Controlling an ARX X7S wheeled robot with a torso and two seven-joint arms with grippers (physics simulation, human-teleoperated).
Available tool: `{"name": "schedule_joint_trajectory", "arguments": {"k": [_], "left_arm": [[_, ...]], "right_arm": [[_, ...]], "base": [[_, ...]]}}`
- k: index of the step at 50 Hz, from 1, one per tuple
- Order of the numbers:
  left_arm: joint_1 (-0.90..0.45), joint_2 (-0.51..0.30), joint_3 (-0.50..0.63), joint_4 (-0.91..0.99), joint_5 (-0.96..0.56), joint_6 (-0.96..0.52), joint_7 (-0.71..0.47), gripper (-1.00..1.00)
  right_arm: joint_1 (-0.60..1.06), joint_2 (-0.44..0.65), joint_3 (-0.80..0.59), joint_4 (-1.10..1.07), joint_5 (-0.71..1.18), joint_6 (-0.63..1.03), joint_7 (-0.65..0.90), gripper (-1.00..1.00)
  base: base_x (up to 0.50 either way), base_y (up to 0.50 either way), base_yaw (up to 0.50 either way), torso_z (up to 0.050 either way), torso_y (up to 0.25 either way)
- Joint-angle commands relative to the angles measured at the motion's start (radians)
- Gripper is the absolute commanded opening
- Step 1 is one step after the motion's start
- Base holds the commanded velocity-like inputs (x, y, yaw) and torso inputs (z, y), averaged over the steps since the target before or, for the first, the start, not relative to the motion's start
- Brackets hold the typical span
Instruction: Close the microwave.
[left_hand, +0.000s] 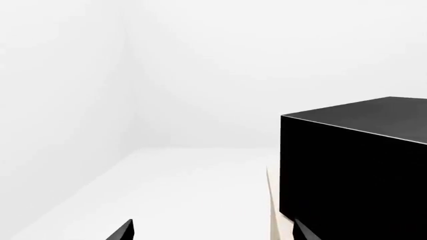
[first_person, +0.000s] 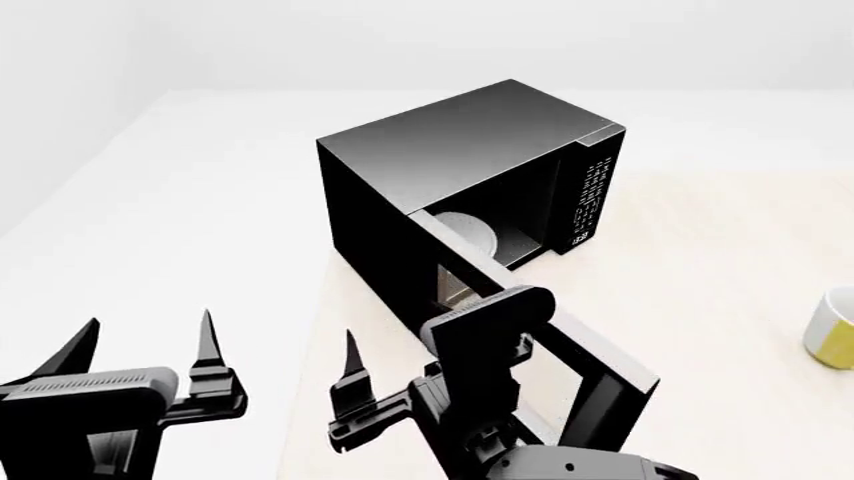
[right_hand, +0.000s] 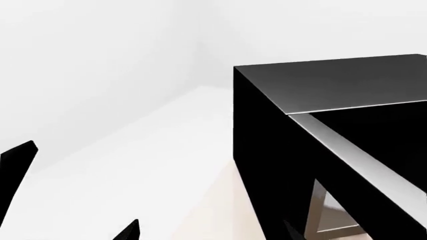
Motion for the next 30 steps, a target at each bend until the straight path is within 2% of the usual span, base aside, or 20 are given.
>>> {"name": "schedule_joint_trajectory", "arguments": {"k": [1, 30], "left_arm": [[-0.002, -0.001, 0.004, -0.005, 0.002, 0.005, -0.002, 1.0], [0.003, -0.008, 0.003, 0.003, -0.005, 0.005, -0.012, 1.0]], "right_arm": [[-0.013, -0.001, -0.001, 0.026, -0.001, -0.009, -0.015, 1.0], [-0.032, 0.015, 0.016, 0.063, 0.024, -0.029, -0.039, 1.0]], "base": [[0.0, 0.0, 0.0, 0.0, 0.0], [0.0, 0.0, 0.0, 0.0, 0.0]]}}
